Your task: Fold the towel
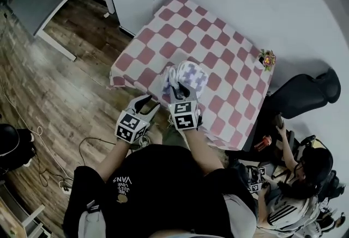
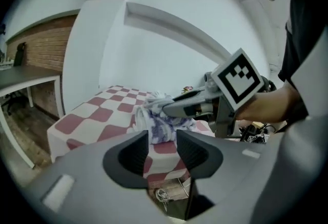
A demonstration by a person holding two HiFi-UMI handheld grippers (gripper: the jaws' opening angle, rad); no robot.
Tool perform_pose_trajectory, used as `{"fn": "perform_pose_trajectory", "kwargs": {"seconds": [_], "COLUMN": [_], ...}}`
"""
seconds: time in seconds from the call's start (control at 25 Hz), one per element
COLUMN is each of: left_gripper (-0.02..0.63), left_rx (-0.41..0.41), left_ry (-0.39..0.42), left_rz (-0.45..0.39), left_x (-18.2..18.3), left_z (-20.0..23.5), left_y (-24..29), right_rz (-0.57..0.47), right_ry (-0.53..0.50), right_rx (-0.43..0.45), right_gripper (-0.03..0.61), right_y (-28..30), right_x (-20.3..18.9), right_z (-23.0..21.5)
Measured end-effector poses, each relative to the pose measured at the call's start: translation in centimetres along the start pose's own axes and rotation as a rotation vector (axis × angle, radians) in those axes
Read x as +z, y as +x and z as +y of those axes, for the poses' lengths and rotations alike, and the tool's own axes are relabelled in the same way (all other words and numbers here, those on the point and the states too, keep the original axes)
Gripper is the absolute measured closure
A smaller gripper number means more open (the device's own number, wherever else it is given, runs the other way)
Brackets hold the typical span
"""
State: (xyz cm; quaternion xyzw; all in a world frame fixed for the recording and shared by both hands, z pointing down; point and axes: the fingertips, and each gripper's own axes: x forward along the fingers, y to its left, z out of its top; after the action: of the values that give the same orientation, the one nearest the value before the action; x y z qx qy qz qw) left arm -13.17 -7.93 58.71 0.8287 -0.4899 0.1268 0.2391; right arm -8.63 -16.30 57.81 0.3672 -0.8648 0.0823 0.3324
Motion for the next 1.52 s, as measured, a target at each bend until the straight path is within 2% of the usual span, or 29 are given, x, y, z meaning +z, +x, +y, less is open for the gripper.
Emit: {"fn": "perform_pose_trajectory", "kwargs": {"seconds": [0.12,0.24,0.32,0.4,0.6,0.68,0.8,0.88,0.96,1.0,1.08,1.12,1.2,1.32,1.4,1.52], "left_gripper": [0.468,0.468,0.468,0.468,0.468,0.468,0.468,0.468,0.468,0.468,0.468,0.468,0.468,0.468,0.468,0.468], "left_rx": [0.032,0.050,0.056,0.055,0.001,-0.027,-0.045,-0.042,-0.041,-0.045,-0.058,-0.067,-0.100,-0.162,-0.178,-0.149], "left_ry": [-0.034,-0.067,-0.077,-0.074,-0.009,0.030,0.075,0.101,0.121,0.130,0.172,0.219,0.365,0.564,0.611,0.590], "left_rz": [-0.016,-0.042,-0.059,-0.072,-0.097,-0.103,-0.135,-0.169,-0.199,-0.208,-0.209,-0.197,-0.143,-0.009,0.083,0.156], "left_x": [-0.4,0.0,0.8,1.9,4.9,6.1,8.4,10.2,12.0,12.8,13.8,14.1,14.0,11.8,9.6,6.4], "left_z": [1.5,2.8,3.7,4.1,3.3,2.5,1.6,1.2,0.7,0.4,-0.4,-1.0,-2.8,-5.0,-5.1,-3.4], "left_y": [-1.2,-1.6,-1.7,-1.5,0.5,1.6,2.5,2.6,2.8,3.1,4.2,5.0,7.1,10.7,11.7,10.7], "right_rz": [0.024,0.044,0.065,0.067,0.054,0.017,-0.088,-0.188,-0.280,-0.301,-0.269,-0.230,-0.160,-0.094,-0.075,-0.060], "right_ry": [-0.150,-0.208,-0.192,-0.179,-0.169,-0.141,-0.041,0.040,0.108,0.140,0.204,0.237,0.278,0.206,0.122,0.010], "right_rx": [0.000,0.056,0.138,0.182,0.244,0.272,0.299,0.283,0.231,0.184,0.070,0.028,0.012,0.064,0.083,0.066], "right_gripper": [0.471,0.455,0.420,0.373,0.362,0.359,0.359,0.359,0.362,0.362,0.364,0.364,0.364,0.364,0.365,0.368], "right_y": [1.1,1.9,2.5,2.9,2.8,1.9,-0.9,-3.5,-5.8,-6.5,-6.4,-5.8,-4.2,-2.2,-1.6,-0.9], "right_x": [-1.1,-2.7,-3.5,-3.6,-3.2,-2.6,-0.1,2.1,3.8,3.9,2.4,1.0,-1.2,-2.6,-2.8,-2.9], "right_z": [2.2,4.0,5.3,5.8,5.7,5.6,4.5,2.4,-0.9,-3.1,-7.7,-9.6,-11.2,-9.6,-7.7,-6.2]}}
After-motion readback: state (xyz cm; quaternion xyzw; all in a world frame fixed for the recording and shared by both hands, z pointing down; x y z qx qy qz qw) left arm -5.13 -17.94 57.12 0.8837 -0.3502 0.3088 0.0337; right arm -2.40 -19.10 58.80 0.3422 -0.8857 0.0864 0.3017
